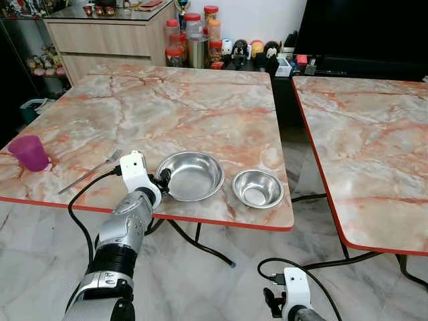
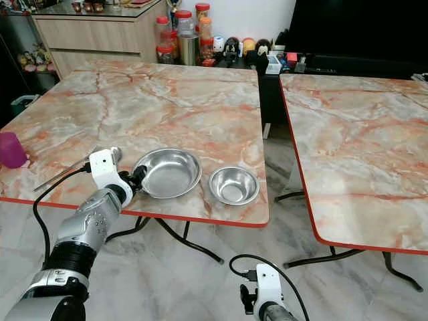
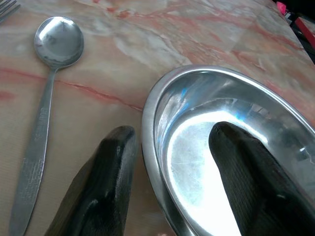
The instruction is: Setting the table
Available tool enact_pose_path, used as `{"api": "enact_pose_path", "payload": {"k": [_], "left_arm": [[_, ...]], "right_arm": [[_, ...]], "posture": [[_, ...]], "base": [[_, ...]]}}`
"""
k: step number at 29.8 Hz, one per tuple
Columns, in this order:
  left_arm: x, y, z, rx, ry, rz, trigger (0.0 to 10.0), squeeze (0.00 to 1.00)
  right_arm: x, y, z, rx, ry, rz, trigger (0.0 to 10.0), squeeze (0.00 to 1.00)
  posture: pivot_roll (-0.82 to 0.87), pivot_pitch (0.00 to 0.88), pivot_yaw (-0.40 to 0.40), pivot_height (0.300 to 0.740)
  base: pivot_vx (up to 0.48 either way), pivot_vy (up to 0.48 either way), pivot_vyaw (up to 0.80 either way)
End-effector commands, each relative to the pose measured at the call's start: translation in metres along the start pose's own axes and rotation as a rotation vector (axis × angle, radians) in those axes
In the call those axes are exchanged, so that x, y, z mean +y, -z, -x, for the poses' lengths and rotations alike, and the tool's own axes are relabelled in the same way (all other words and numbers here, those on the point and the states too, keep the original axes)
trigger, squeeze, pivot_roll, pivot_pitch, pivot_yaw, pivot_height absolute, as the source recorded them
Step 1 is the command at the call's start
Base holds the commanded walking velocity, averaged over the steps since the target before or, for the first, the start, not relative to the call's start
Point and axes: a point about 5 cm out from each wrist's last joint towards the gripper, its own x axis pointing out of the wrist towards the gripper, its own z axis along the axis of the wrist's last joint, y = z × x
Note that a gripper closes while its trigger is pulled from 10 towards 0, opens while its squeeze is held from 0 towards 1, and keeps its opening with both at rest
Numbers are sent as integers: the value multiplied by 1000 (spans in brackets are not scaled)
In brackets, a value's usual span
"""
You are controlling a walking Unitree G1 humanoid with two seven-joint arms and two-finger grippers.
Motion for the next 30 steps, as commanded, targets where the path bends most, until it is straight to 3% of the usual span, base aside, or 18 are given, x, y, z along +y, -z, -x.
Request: {"api": "enact_pose_path", "payload": {"k": [1,12,30], "left_arm": [[-6,-13,-1,-29,10,-4,10000,0],[-6,-7,-2,12,15,41,10000,0],[-11,3,-2,77,30,49,10000,0]], "right_arm": [[0,0,0,-1,4,-10,10000,0],[0,-1,0,-5,7,-17,10000,0],[0,0,0,-2,7,-18,10000,0]], "posture": [[-14,0,0,728],[-17,0,5,728],[-17,0,7,728]], "base": [[0,0,0],[0,0,0],[0,0,0]]}}
